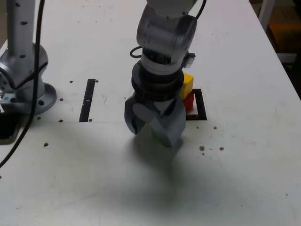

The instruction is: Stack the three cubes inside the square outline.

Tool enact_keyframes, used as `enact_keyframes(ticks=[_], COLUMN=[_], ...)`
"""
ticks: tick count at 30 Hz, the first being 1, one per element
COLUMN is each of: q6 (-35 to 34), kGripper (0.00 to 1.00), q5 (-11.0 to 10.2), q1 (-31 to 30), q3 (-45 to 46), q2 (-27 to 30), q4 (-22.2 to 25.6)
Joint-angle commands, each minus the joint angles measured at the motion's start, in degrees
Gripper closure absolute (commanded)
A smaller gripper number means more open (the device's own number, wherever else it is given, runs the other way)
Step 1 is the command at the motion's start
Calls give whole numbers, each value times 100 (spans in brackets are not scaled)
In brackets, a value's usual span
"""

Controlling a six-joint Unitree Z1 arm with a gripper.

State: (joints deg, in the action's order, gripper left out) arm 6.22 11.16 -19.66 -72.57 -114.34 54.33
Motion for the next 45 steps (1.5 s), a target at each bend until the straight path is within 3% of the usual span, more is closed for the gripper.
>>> enact_keyframes(ticks=[1,10,20,30,40,45], q6=[-3,-208,-1138,-1162,-343,-3], kGripper=[76,76,76,76,76,76], q5=[38,-57,-525,-896,-853,-704], q1=[-13,-88,-377,-256,526,922], q3=[94,102,-166,-1114,-2297,-2658], q2=[-103,162,1206,1437,960,697], q4=[-2,237,1543,2480,2978,3083])
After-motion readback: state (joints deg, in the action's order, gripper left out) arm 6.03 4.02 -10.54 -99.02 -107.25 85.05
